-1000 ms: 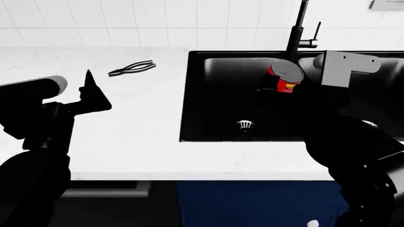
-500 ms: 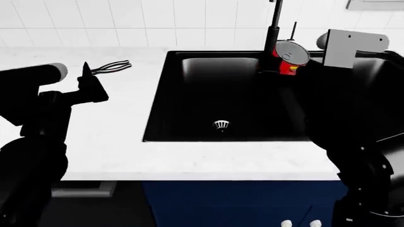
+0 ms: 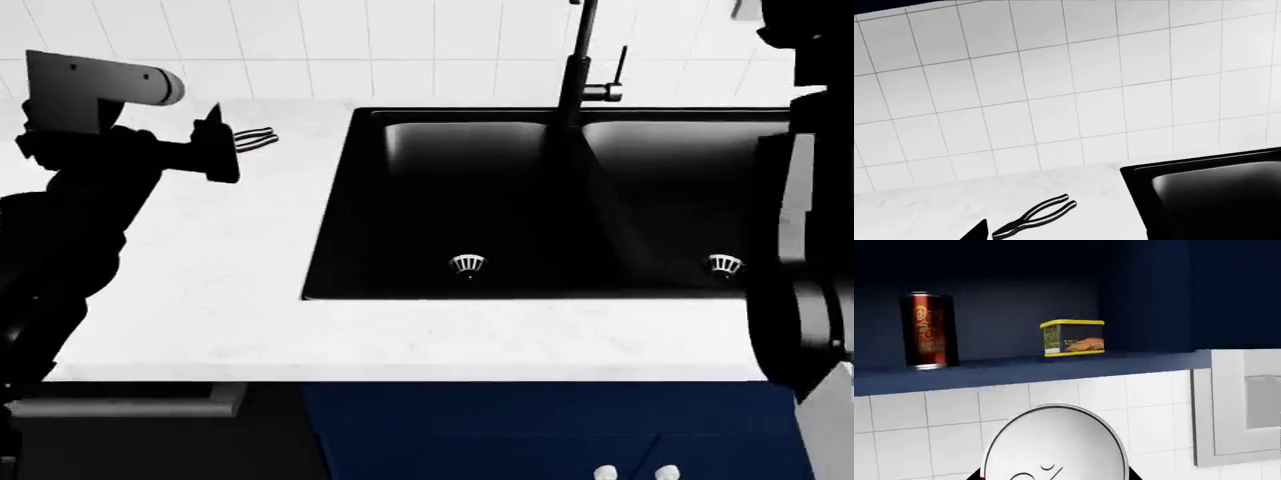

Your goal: Pick the cans from the counter and place them in their designated side in the cabinet.

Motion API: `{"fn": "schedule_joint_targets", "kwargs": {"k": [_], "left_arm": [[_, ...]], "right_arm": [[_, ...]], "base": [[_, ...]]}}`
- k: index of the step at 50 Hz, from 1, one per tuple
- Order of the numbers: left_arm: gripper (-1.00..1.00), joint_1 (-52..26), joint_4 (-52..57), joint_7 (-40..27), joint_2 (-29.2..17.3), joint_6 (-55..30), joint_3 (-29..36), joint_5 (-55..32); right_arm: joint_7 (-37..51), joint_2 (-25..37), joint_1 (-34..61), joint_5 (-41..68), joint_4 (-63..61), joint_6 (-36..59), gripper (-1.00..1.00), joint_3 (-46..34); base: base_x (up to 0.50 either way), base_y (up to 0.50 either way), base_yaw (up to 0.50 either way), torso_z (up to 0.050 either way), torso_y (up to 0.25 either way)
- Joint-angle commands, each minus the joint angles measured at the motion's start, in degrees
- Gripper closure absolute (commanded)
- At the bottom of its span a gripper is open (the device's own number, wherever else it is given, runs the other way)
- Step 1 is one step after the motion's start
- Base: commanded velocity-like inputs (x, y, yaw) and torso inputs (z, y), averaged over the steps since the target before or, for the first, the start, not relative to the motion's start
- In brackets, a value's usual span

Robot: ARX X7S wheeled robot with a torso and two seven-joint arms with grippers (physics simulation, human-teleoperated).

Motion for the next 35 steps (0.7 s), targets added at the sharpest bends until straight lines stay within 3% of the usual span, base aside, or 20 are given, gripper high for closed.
{"fn": "schedule_joint_targets", "kwargs": {"k": [1,8,18,35], "left_arm": [[-1.00,-8.94,-8.73,6.76,0.21,-2.93,4.20,1.22],[-1.00,-13.89,-14.53,12.74,0.87,-6.33,8.43,1.83],[-1.00,-24.01,-19.71,25.62,0.02,-9.01,14.88,3.09],[-1.00,-28.15,-21.77,32.85,-2.07,-9.56,17.89,3.86]], "right_arm": [[-8.04,-6.07,24.70,-12.03,32.61,-10.79,1.00,-0.35],[-9.18,-7.25,29.96,-19.98,32.61,-4.92,1.00,5.31],[-9.42,-8.79,33.09,-22.58,32.62,-1.65,1.00,3.71],[-9.42,-8.79,33.09,-22.58,32.62,-1.65,1.00,3.71]], "base": [[0.00,0.00,0.00,0.000,0.000],[0.00,0.00,0.00,0.000,0.001],[0.00,0.00,0.00,0.000,0.000],[0.00,0.00,0.00,0.000,0.000]]}}
